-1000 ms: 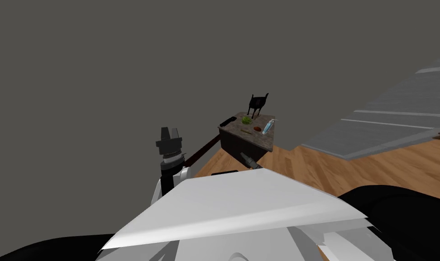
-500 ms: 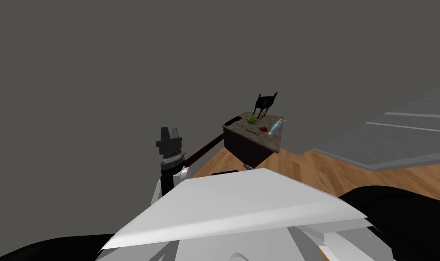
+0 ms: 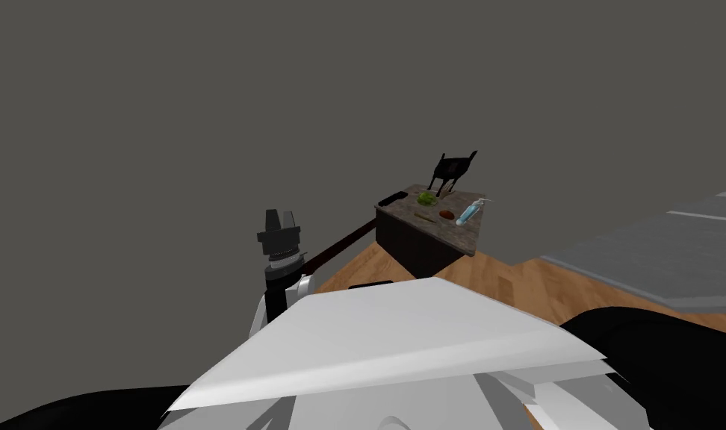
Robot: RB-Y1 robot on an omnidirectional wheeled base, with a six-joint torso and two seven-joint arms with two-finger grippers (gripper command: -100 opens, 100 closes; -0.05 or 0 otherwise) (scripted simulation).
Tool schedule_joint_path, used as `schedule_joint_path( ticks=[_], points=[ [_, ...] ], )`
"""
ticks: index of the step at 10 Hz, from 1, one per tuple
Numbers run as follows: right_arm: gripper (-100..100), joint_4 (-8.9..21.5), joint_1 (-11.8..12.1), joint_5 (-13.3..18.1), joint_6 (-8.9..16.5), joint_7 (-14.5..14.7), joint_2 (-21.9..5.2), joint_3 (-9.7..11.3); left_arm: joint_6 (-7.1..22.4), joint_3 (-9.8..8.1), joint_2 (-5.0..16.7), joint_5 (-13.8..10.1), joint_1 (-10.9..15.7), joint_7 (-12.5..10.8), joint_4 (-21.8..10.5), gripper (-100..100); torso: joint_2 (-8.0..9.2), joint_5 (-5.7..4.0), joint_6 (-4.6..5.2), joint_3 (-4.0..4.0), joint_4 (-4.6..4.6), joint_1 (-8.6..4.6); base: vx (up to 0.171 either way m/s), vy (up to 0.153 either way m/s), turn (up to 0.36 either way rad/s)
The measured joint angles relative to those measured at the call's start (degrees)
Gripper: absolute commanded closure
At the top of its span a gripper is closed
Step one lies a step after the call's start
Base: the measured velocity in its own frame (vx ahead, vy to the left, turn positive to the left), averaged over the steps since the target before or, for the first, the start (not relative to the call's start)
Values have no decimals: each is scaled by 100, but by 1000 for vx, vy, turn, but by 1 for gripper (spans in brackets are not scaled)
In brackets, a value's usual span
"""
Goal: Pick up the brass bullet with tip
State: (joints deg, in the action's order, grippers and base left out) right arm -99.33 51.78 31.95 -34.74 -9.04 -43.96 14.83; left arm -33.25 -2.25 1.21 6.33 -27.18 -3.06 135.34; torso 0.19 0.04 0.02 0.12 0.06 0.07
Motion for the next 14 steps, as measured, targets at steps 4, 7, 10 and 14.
schedule_joint_path(
  ticks=[4, 7, 10, 14],
  points=[
    [-100, 593, 171, 410, -39, -191, -659, 40, 0, 0, 0, 0, -1, 0, 0, 0, -10, -2, 2, -6, -2, -3, -8, 64, 193],
    [-100, 1149, 328, 694, -230, -246, -1143, 0, 0, 0, 0, 0, 0, 0, 0, 0, -8, 0, -4, -5, -2, 1, -8, 58, 167],
    [-100, 1630, 377, 942, -294, -365, -1587, 13, 0, -1, 0, 0, -1, 0, 0, 0, -18, -2, 1, -10, -3, -5, 13, 44, 127],
    [-100, 2176, 522, 1157, -463, -445, -2089, -87, 0, 0, 0, 0, 0, 0, 0, 0, -20, -2, -4, -12, -4, -6, 17, 42, 205]
  ],
)
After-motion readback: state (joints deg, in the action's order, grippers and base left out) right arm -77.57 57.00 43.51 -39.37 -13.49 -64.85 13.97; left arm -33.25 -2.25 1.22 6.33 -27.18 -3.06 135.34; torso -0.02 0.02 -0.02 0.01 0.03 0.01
